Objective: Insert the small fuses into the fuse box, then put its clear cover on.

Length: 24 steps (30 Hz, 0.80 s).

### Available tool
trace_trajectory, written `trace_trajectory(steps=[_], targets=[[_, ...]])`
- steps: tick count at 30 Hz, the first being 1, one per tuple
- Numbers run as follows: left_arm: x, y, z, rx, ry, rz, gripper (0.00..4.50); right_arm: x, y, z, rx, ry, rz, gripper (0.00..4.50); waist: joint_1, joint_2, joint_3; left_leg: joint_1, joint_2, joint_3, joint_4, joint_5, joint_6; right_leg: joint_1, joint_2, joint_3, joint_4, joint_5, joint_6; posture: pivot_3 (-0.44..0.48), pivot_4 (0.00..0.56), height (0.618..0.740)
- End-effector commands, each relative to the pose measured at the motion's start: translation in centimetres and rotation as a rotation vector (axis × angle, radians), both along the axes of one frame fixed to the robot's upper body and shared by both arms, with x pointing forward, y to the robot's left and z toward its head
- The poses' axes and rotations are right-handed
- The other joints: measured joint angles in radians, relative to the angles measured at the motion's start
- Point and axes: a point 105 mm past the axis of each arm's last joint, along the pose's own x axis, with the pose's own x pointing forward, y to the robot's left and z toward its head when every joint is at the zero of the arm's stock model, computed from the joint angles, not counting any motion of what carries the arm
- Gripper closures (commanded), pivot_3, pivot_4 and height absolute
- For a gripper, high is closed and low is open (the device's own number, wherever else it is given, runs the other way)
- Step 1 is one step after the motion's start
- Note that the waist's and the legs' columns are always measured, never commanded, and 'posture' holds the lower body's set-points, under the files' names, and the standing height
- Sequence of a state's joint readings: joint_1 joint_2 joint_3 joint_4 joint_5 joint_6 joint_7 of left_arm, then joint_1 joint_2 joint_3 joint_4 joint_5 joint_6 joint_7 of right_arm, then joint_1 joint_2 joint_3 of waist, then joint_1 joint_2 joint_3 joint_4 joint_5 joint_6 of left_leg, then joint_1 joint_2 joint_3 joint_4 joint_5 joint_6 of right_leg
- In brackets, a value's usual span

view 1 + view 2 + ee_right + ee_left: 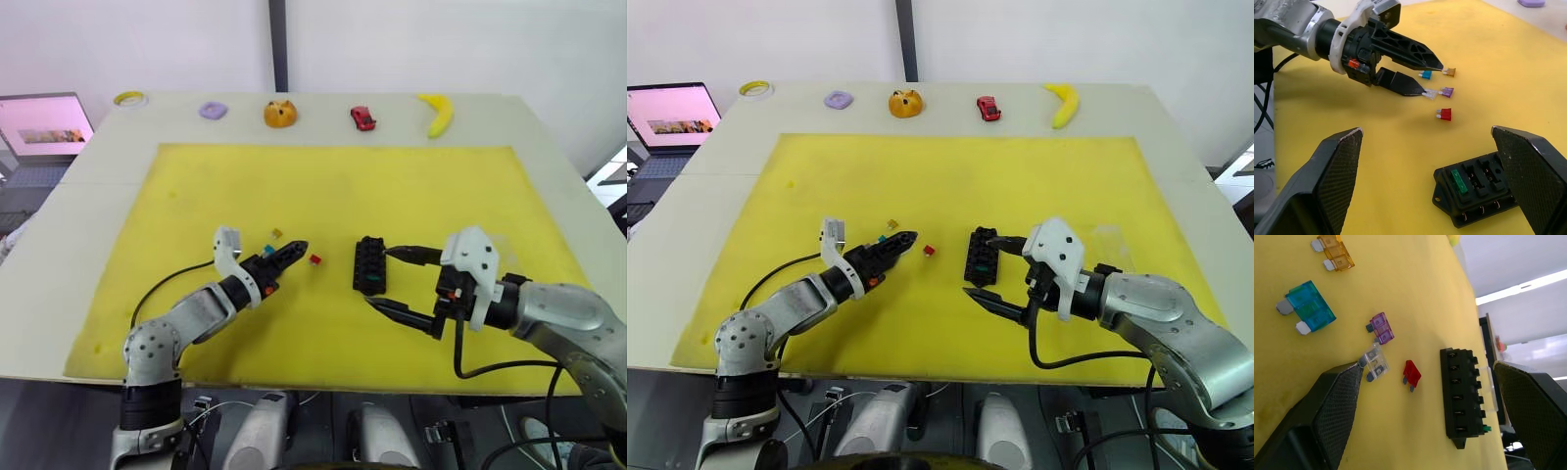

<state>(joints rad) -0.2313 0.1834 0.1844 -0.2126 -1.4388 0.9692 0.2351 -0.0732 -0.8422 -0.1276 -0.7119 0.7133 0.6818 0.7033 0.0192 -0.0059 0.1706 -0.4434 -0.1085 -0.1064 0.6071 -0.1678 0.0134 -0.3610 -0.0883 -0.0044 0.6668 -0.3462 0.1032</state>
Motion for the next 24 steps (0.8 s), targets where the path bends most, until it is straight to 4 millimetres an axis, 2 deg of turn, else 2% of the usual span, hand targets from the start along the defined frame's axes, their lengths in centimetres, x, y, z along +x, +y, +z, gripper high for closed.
trace_trajectory(steps=[1, 13, 18, 21, 24], targets=[[0.5, 0.5, -1.0, 0.033, 0.029, 0.040, 0.00, -0.3, -0.1, 0.7, 0.010, -0.037, -0.003, 0.06, 0.001, 0.000, 0.000, 0.000, 0.000, 0.000, 0.000, 0.000, 0.000, 0.000, 0.000, 0.000, 0.000, 0.000, 0.000, 0.000, 0.150, 0.735], [0.3, -0.3, -2.0, 0.024, 0.075, 0.037, 0.00, -0.2, -0.3, 0.9, 0.008, -0.038, -0.013, 0.06, 0.021, 0.000, 0.000, 0.000, 0.000, 0.000, 0.000, 0.000, 0.000, 0.000, 0.000, 0.000, -0.001, -0.001, -0.001, 0.000, 0.150, 0.735], [0.3, 0.5, -2.8, 0.027, 0.098, 0.054, 0.00, -0.1, -0.3, 1.1, 0.007, -0.041, -0.018, 0.06, 0.021, 0.000, 0.000, 0.000, 0.000, 0.000, 0.000, 0.000, 0.000, 0.001, 0.000, 0.000, -0.001, -0.001, -0.002, 0.000, 0.150, 0.735], [0.2, 0.5, -2.9, 0.024, 0.103, 0.045, 0.81, -0.2, -0.4, 1.1, 0.007, -0.039, -0.020, 0.00, 0.020, 0.001, 0.000, 0.000, 0.000, 0.000, 0.000, 0.000, 0.000, 0.001, 0.000, 0.000, -0.001, -0.001, -0.002, 0.000, 0.150, 0.735], [0.1, 0.3, -3.0, 0.031, 0.109, 0.036, 0.81, -0.2, -0.4, 1.1, 0.009, -0.038, -0.023, 0.00, 0.020, 0.001, 0.000, 0.000, 0.000, 0.000, 0.000, 0.000, 0.000, 0.001, 0.000, 0.000, -0.002, -0.001, -0.002, 0.000, 0.150, 0.735]])
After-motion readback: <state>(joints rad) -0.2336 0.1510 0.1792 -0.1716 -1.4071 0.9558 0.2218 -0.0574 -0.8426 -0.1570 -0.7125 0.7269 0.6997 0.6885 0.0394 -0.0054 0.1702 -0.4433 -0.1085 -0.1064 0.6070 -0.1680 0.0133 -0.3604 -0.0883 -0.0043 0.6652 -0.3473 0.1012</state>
